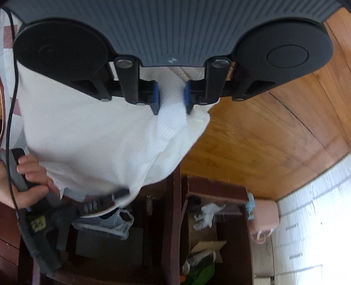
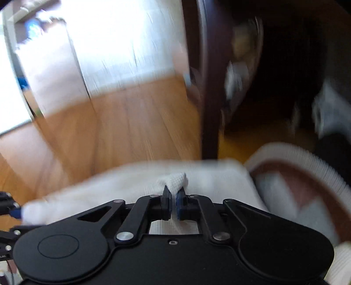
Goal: Fold clothes
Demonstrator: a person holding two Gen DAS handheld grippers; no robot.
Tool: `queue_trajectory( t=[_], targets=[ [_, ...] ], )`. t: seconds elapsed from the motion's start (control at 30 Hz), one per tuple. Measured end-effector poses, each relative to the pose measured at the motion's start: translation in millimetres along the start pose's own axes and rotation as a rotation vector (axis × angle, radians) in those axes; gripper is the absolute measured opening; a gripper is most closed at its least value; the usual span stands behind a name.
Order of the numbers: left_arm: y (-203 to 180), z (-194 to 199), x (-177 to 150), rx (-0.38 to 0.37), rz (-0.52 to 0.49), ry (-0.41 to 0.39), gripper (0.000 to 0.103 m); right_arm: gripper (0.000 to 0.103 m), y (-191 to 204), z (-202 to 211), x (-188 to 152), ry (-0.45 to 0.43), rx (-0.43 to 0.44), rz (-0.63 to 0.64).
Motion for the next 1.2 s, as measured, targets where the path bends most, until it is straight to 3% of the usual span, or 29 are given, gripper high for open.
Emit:
queue_trajectory(
  t=[0.03, 0.1, 0.2, 0.27, 0.3, 0.33, 0.4, 0.43, 0.5, 0.57, 0.67, 0.73, 0.83, 0.9, 0.97, 1.03, 1.1, 1.13, 1.17, 1.2],
  targets=[
    [0, 2, 4, 0.011, -0.001, -0.014, 0.017, 0.005, -2, 11, 8, -0.056, -0.002, -0.017],
    [7, 1, 10, 0.034, 0.043, -0.029, 0.016, 0.005, -16, 18, 16, -0.085, -0.015, -0.087],
    [31, -17, 12, 0.036, 0.194, 0.012, 0.019, 0.007, -28, 1, 9, -0.015, -0.097, -0.103],
    [43, -25, 4, 0.045, 0.26, 0.045, 0.032, 0.022, -37, -6, -6, 0.063, -0.186, -0.127],
    [48, -24, 2, 0.063, 0.264, 0.046, 0.037, 0.044, -42, -6, -14, 0.099, -0.233, -0.141],
    [53, -21, 0, 0.088, 0.265, 0.044, 0.044, 0.056, -47, -3, -20, 0.112, -0.268, -0.156],
    [64, -10, -3, 0.165, 0.254, 0.033, 0.047, 0.061, -55, 24, -28, 0.035, -0.273, -0.202],
    [70, -5, -4, 0.215, 0.248, 0.033, 0.043, 0.061, -59, 39, -36, 0.001, -0.243, -0.25],
    [82, 2, -7, 0.293, 0.238, 0.051, 0.042, 0.061, -54, 68, -54, -0.064, -0.098, -0.321],
    [80, 13, -4, 0.203, 0.282, 0.021, 0.042, 0.062, -41, 89, -71, -0.111, 0.004, -0.32],
    [48, 30, 11, 0.094, 0.235, -0.048, 0.042, 0.065, -17, 98, -91, -0.093, 0.024, -0.196],
    [19, 39, 22, 0.03, 0.171, -0.084, 0.043, 0.065, -13, 85, -98, -0.037, -0.033, -0.11],
    [-30, 26, 23, -0.045, 0.06, -0.037, 0.044, 0.062, -33, 60, -106, -0.002, -0.214, -0.055],
    [-49, 7, 16, -0.06, 0.02, 0.026, 0.043, 0.053, -69, 36, -104, -0.005, -0.288, -0.124],
    [-47, -11, 3, -0.026, 0.036, 0.088, 0.041, 0.036, -92, 30, -103, -0.011, -0.276, -0.251],
    [-39, -13, -3, -0.04, 0.077, 0.089, 0.041, 0.023, -104, 37, -103, -0.037, -0.249, -0.361],
    [-32, -10, -5, -0.046, 0.107, 0.098, 0.041, 0.025, -107, 48, -104, -0.066, -0.228, -0.444],
    [-31, -5, -8, -0.048, 0.115, 0.107, 0.041, 0.034, -106, 57, -106, -0.085, -0.234, -0.478],
    [-30, -1, -9, -0.045, 0.124, 0.12, 0.044, 0.051, -102, 67, -109, -0.099, -0.242, -0.501],
    [-29, 2, -11, -0.032, 0.133, 0.142, 0.049, 0.062, -95, 77, -113, -0.099, -0.251, -0.502]
  ],
)
Point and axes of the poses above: each gripper's, at about its wrist camera, not at the fingertips, and z roughly against the way its jaws point, y to its left, x to its top, the point moved 9 cm from there along -z, roughly the way its jaws point, and after that the axes turned 8 degrees about y, right-handed, at the moved point
